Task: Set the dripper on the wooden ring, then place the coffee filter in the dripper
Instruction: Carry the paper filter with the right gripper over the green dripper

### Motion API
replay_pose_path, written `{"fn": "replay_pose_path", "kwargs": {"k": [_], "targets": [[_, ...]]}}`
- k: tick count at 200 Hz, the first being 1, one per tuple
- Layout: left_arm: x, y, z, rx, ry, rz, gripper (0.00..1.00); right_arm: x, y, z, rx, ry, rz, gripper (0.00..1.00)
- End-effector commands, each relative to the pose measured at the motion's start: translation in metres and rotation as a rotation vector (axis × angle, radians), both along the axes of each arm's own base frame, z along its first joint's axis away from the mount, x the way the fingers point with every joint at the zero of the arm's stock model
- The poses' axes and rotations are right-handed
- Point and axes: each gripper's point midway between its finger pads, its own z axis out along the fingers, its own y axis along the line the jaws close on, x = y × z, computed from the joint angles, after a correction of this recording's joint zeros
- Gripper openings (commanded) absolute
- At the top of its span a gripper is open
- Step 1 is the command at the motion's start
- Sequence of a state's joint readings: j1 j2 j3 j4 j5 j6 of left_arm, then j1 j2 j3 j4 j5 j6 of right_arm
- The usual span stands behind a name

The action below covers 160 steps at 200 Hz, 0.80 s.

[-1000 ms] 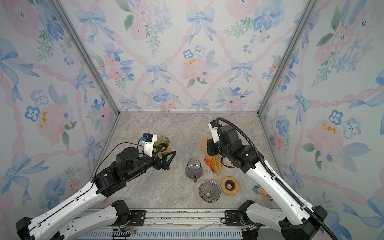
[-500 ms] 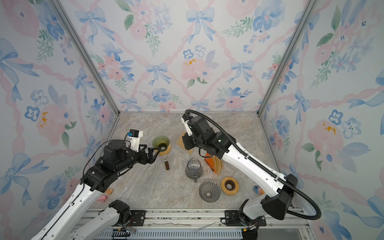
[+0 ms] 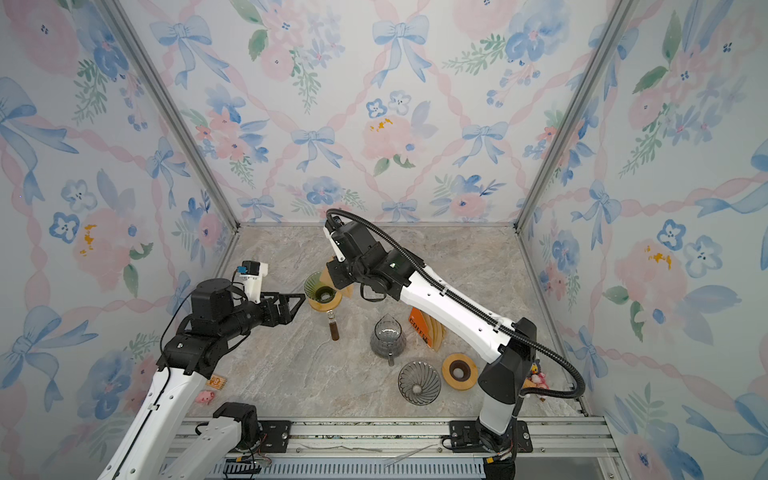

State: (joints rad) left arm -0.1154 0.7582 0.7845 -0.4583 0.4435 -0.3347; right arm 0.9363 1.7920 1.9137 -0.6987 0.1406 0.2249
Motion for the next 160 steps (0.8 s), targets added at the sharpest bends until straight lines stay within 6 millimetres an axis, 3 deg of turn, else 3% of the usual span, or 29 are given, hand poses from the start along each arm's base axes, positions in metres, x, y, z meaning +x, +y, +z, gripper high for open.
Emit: {"fn": "replay_pose_path", "kwargs": {"k": [1, 160], "targets": [[-0.004, -0.004, 0.002, -0.007, -0.04, -0.043, 0.98, -0.002, 0.007, 0.0, -0.023, 0.014, -0.001, 0.05], [-0.006, -0.006, 0.0, -0.017, -0.033, -0.057, 0.98, 0.001, 0.056, -0.033, -0.139, 0.061, 0.04, 0.08]]}}
